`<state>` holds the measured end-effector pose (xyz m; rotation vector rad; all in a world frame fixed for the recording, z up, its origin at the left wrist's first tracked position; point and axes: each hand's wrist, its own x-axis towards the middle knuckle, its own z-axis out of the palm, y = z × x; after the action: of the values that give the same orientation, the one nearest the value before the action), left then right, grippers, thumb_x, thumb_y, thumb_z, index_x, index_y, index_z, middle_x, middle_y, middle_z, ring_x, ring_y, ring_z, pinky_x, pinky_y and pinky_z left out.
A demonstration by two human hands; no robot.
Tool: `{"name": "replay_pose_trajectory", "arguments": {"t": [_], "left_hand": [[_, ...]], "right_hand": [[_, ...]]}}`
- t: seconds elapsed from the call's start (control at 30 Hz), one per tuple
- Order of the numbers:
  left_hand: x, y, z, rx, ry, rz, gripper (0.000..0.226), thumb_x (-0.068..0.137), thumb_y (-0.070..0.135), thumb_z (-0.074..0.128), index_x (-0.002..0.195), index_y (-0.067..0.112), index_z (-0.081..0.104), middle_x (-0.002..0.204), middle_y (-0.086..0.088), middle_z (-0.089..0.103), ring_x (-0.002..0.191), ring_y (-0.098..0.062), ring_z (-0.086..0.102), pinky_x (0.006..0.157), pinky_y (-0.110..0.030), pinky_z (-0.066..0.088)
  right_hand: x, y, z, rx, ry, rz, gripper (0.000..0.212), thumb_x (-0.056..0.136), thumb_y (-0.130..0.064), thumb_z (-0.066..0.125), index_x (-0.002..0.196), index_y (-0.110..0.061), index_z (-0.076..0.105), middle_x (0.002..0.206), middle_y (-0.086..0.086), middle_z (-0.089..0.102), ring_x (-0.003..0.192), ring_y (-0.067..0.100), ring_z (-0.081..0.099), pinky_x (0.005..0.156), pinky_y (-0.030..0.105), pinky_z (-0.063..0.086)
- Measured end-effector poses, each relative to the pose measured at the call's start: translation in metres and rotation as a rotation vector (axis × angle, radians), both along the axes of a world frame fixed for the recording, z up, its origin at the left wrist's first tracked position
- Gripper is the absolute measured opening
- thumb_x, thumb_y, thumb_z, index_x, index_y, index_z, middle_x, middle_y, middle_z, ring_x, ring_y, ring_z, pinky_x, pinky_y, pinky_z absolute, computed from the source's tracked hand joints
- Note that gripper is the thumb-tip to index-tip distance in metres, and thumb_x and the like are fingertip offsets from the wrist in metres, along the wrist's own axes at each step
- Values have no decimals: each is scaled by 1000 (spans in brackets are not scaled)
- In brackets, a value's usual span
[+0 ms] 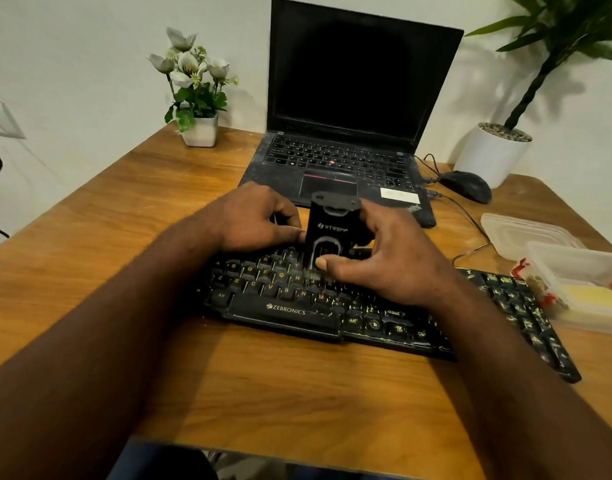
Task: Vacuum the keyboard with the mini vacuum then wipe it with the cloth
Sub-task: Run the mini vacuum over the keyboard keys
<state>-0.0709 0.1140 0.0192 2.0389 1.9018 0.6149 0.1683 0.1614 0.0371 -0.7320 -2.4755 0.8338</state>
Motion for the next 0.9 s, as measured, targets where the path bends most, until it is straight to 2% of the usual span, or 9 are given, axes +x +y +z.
{"name": "replay_pose_trajectory", "arguments": {"t": [0.1, 0.23, 0.3, 0.43, 0.53, 0.6, 0.7, 0.77, 0.9], "left_hand": [[-1, 1, -2, -10, -12, 6, 25, 90, 55, 69, 87, 32, 77, 85, 15, 75, 81, -1, 67, 74, -29, 51], [-2, 1, -2, -6, -20, 8, 22, 90, 52, 68, 86, 32, 76, 86, 14, 75, 80, -3, 67, 74, -31, 51], [-1, 1, -2, 1, -14, -1, 20, 91, 51, 67, 85, 33, 75, 86, 15, 74, 78, -2, 67, 72, -30, 49], [-1, 0, -3, -3, -13, 0, 31, 88, 61, 66, 87, 32, 76, 85, 15, 75, 80, -4, 69, 75, -30, 53], [-1, 0, -3, 6, -10, 3, 26, 89, 56, 66, 86, 33, 76, 85, 15, 74, 79, -3, 68, 72, -30, 50], [0, 0, -2, 12, -9, 3, 25, 86, 56, 62, 83, 34, 74, 84, 16, 73, 77, 0, 66, 70, -28, 46], [1, -1, -2, -1, -8, 13, 28, 87, 58, 64, 86, 33, 76, 85, 15, 74, 79, -4, 68, 73, -30, 51], [0, -1, -2, -8, -11, 13, 26, 90, 56, 68, 87, 32, 76, 85, 15, 75, 80, -5, 69, 75, -31, 53], [3, -2, 2, 4, -3, 4, 18, 94, 43, 67, 77, 37, 68, 76, 16, 69, 70, 8, 62, 65, -26, 44]], "right_hand": [[0, 5, 2, 114, 14, -116, 63, 75, -39, 83, 132, -32, 59, 116, -15, 70, 107, 4, 65, 94, 33, 58], [6, 3, 6, -48, 38, -31, 53, 77, -29, 88, 117, -42, 56, 107, -20, 70, 100, -7, 66, 81, 12, 53], [4, 2, 4, -87, 8, -13, 56, 76, -27, 88, 120, -41, 56, 109, -18, 70, 100, -4, 68, 81, 17, 57], [2, 5, 4, 62, 27, -135, 60, 74, -34, 86, 128, -34, 59, 110, -20, 68, 102, 1, 67, 90, 27, 58], [9, 5, 8, -83, 42, -33, 51, 75, -28, 88, 115, -39, 58, 109, -15, 71, 99, 0, 70, 83, 21, 59], [9, 2, 7, -168, -2, 45, 53, 76, -24, 89, 117, -37, 59, 109, -12, 73, 100, 1, 71, 83, 23, 60], [5, 4, 4, -37, 5, -49, 60, 76, -28, 88, 129, -30, 59, 113, -13, 71, 104, 4, 69, 90, 28, 60], [7, 5, 5, 49, 34, -102, 60, 76, -31, 87, 129, -33, 59, 113, -15, 70, 103, 1, 67, 90, 24, 57], [8, -2, 6, -150, 11, 51, 55, 76, -24, 89, 120, -39, 58, 111, -15, 72, 102, -3, 69, 84, 18, 57]]}}
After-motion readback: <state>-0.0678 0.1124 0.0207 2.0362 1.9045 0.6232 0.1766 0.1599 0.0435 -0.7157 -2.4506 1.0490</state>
